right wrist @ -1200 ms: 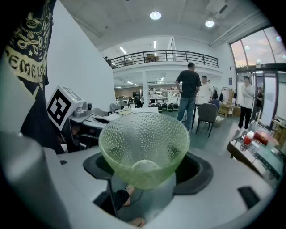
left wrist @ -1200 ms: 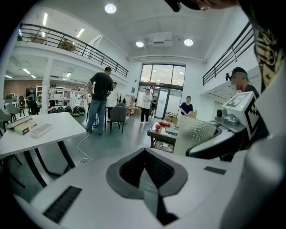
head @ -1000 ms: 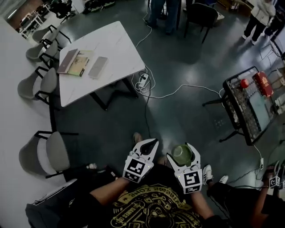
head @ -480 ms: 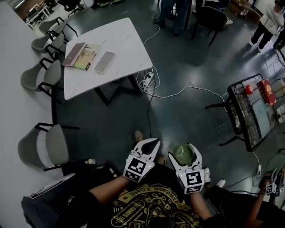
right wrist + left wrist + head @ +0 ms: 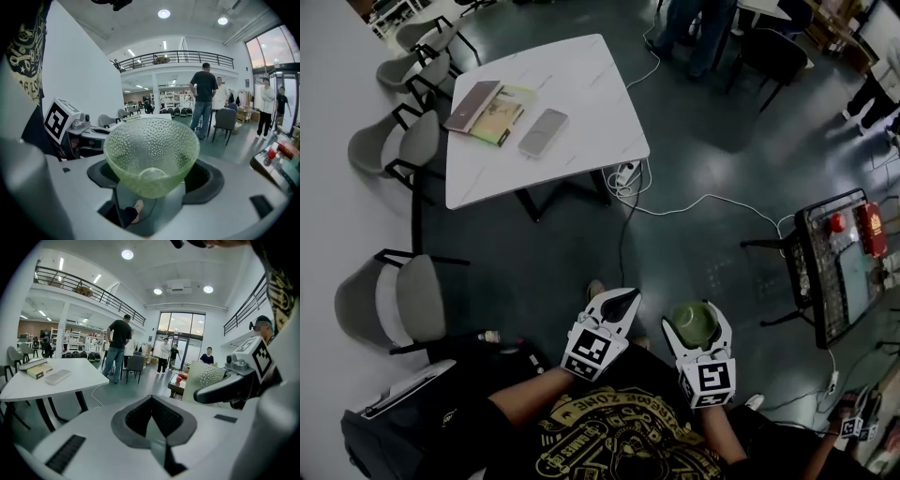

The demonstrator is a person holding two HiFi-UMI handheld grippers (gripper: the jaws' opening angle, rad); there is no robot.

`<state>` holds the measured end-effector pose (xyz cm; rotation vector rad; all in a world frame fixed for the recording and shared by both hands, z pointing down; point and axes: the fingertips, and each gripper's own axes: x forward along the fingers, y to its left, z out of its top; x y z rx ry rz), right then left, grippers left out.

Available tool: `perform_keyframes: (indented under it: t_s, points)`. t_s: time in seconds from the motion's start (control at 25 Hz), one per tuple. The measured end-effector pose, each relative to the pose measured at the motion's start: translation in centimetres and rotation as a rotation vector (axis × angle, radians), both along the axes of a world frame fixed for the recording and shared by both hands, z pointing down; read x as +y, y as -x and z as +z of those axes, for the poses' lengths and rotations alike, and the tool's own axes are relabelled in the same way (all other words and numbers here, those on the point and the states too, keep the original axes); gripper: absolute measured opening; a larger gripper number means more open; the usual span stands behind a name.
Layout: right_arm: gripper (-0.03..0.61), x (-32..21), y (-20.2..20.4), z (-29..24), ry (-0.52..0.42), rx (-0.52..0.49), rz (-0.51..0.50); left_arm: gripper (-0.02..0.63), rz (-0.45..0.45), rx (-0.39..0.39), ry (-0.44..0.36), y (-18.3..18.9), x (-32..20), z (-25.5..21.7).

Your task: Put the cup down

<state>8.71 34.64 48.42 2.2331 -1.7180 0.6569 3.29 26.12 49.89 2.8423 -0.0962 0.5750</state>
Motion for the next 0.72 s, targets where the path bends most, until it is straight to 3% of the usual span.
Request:
perform_keyframes:
  t_s: [0.32,0.72]
  points:
    - [0.376,-8.9,-1.4,-1.1,0.021,0.033,-0.022,0.006,-0.057,0.034,0.010,-0.2,-9.6,-0.9]
    - [0.376,-17.1,-1.2,-2.4,0.004,0.063,-0.042,0.005,-0.076,0.073,-0.016,0.3,-17.8,-2.6]
